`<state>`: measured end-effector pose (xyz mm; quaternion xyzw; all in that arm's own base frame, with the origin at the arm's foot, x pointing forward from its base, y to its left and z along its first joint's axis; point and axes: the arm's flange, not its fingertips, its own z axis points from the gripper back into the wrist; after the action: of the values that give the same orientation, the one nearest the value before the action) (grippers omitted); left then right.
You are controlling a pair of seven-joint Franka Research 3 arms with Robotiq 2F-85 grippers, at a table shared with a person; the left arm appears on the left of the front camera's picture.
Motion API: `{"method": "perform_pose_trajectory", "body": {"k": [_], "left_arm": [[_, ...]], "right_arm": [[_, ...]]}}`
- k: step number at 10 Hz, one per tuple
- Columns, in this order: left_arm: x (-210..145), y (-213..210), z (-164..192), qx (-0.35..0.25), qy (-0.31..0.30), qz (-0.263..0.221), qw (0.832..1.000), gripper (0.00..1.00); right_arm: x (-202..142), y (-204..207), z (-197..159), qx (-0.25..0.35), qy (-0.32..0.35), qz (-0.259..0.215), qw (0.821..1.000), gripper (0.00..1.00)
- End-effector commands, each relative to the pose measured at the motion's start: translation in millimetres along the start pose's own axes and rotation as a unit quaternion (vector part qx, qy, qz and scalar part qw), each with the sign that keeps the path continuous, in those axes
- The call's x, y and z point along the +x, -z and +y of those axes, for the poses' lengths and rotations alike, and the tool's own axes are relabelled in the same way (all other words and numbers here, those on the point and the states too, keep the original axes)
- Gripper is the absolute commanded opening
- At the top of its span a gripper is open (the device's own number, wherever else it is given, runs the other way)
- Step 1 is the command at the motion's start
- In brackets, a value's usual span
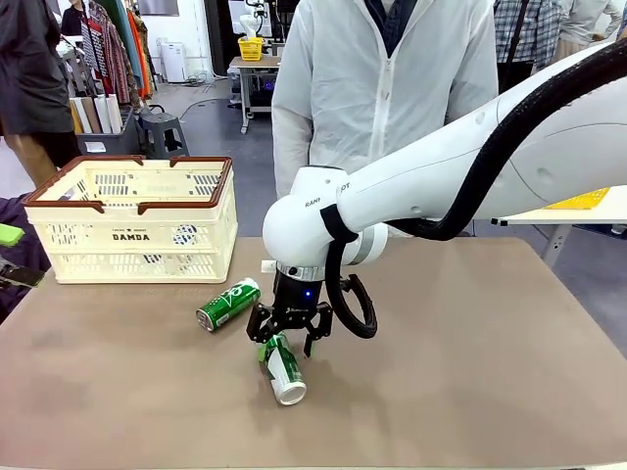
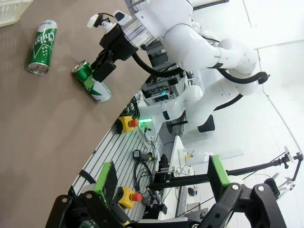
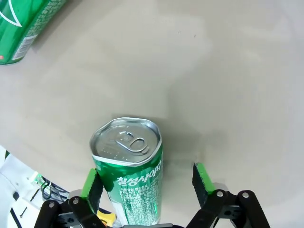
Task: Place the drinks into the Shopping basket.
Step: Pick up one drink and place it into the Shopping basket.
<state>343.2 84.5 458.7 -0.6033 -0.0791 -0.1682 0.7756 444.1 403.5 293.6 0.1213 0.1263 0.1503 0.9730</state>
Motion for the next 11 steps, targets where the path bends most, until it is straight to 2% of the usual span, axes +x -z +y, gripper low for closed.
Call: {"method": "perform_pose_trajectory", "body": {"k": [1,3,5,7,9,10,11], "left_arm": [[-2.1,-1.2,-3.1,-0.001,-0.004,0.003,1.000,1.00],[-2.1,-1.2,-3.1,-0.001,-0.004,0.003,1.000,1.00],[-2.1,-1.2,-3.1,-0.001,-0.004,0.003,1.000,1.00],[-2.1,-1.2,-3.1,-0.001,-0.004,0.003,1.000,1.00],[-2.1,-1.2,-3.1,-0.001,-0.004,0.003,1.000,1.00],[-2.1,-1.2,-3.1,-0.001,-0.004,0.003,1.000,1.00],[-2.1,-1.2,-3.1,-0.001,-0.004,0.003,1.000,1.00]], "right_arm": [[-2.7,-10.0,3.2,-0.006,0.004,0.006,1.000,1.00],[-13.6,-50.5,-10.3,0.069,-0.040,0.016,0.997,1.00],[-46.0,-130.0,-68.8,0.148,-0.056,-0.016,0.987,1.00],[-89.9,-195.5,-167.8,0.198,-0.031,-0.039,0.979,1.00],[-129.9,-237.3,-276.4,0.283,-0.017,-0.054,0.958,1.00],[-147.8,-247.9,-322.8,0.335,-0.015,-0.063,0.940,1.00],[-167.7,-252.5,-369.0,0.403,-0.009,-0.081,0.912,1.00]]}}
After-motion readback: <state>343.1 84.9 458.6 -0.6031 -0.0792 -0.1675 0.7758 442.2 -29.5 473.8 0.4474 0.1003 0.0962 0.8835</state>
